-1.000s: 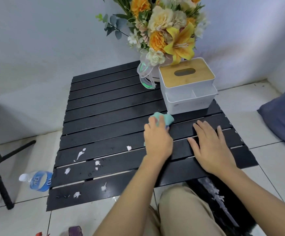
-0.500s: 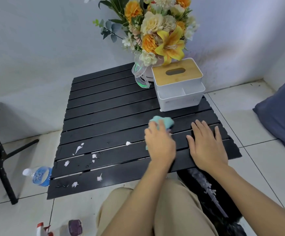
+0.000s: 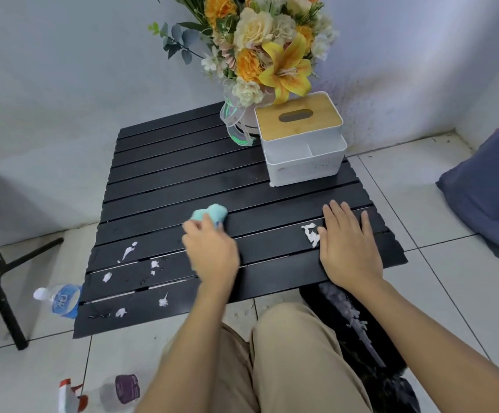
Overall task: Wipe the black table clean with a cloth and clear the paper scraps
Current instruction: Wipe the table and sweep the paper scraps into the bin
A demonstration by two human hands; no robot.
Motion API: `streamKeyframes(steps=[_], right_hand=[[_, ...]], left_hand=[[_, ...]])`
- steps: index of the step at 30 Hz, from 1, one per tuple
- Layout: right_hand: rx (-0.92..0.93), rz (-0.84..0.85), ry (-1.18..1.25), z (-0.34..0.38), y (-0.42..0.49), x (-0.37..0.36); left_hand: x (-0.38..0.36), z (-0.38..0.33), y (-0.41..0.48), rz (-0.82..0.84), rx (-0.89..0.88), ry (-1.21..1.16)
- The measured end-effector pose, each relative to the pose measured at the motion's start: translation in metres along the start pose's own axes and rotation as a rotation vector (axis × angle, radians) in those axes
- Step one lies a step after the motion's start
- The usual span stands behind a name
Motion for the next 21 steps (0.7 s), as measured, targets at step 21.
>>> streamKeyframes(steps=[21], right_hand=[[0.032, -0.043, 0.1, -0.005, 0.001, -0.006]], left_hand=[[-0.03, -0.052, -0.03, 0.096, -0.273, 0.061]])
Point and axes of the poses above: each hand's wrist, its own y-axis towards the middle knuckle, its own x-axis out of the back of the hand, z = x × y, the point moved 2 cm from there along y, towards the middle knuckle, and after that the axes turned 5 degrees about -y, right-handed, at the moved point
